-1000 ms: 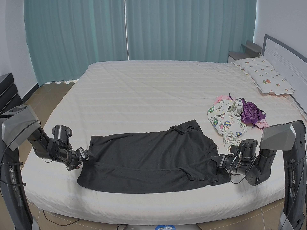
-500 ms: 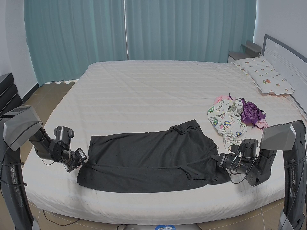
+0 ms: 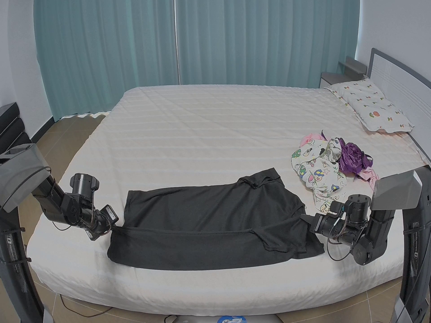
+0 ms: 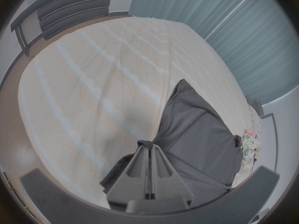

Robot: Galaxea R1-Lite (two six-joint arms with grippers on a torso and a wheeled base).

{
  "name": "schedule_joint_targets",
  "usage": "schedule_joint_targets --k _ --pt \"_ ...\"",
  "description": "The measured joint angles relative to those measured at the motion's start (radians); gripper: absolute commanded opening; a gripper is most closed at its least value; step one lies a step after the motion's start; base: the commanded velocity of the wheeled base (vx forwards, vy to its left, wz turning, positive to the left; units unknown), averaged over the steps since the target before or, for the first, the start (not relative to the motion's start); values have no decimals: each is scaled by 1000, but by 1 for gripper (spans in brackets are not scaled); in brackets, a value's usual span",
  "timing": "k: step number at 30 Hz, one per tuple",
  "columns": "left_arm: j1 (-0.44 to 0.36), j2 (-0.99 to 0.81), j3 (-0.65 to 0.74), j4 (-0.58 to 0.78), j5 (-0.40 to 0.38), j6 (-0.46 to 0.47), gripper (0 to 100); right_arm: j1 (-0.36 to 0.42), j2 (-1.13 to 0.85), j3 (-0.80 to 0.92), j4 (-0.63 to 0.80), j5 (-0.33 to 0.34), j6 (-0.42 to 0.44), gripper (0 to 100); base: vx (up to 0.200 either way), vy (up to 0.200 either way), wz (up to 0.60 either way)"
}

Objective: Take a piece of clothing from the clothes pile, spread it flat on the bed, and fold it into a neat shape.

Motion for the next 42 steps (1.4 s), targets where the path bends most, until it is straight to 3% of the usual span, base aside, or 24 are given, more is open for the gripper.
schedule_joint_targets --k 7,15,20,37,42 --pt "-6 -104 58 38 -2 6 0 -23 -78 112 -19 20 0 0 0 0 0" --pt "-6 -220 78 226 -22 85 0 -39 -166 213 -19 87 -3 0 0 0 0" --pt "-5 -246 76 237 -28 93 0 -47 -191 236 -19 117 -6 0 0 0 0" --pt "-3 -19 -105 222 -17 87 0 -42 -37 34 -6 99 -3 0 0 0 0" --pt "-6 53 -159 221 -10 88 0 -37 27 -37 2 63 -3 0 0 0 0"
